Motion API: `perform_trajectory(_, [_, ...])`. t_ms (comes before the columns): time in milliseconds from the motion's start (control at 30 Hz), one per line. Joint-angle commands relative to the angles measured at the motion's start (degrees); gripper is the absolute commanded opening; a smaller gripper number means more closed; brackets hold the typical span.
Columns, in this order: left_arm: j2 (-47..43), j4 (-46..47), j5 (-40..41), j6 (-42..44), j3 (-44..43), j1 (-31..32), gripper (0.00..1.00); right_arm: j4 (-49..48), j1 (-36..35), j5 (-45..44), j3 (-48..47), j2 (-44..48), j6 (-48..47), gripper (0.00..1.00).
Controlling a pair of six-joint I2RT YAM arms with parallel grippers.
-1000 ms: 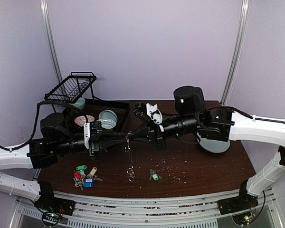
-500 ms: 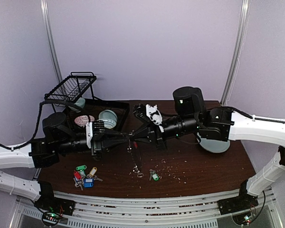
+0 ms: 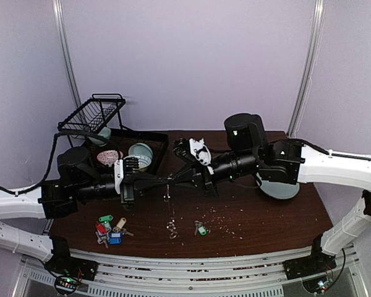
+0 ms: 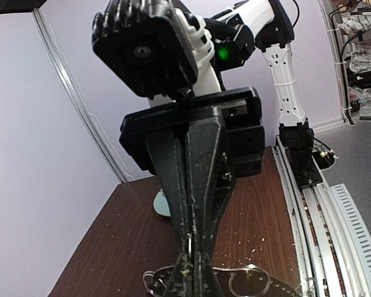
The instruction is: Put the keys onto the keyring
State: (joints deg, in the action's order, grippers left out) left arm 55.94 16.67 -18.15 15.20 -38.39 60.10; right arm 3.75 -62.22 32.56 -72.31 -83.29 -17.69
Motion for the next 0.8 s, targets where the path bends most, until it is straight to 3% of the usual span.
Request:
perform_trajectory(0, [0.80, -0.31, 3.53, 0.43, -2.11, -0.28, 0.00, -2.05, -0.94, 3.92, -2.70, 0.58, -0.59, 0.00])
perform_trajectory(167, [0.22, -0.63, 5.19, 0.97, -1.86, -0.33, 0.00, -1.06, -0.90, 3.83, -3.00, 0.66, -1.00, 0.00])
perform_trajectory(233, [0.03, -1.11, 6.81, 0.72, -2.02, -0.33, 0.10, -0.79, -0.97, 3.75, -3.01, 0.67, -1.05, 0.00])
perform_trajectory(400, [-1.01, -1.46, 5.97, 1.18, -1.64, -0.42, 0.14, -0.77, -1.01, 3.74, -2.88, 0.83, -1.03, 0.00])
perform_trajectory(767, [0.61, -3.01, 7.71, 1.58, -2.40, -0.84, 0.16, -0.85, -1.00, 4.02, -2.75, 0.94, -0.97, 0.00])
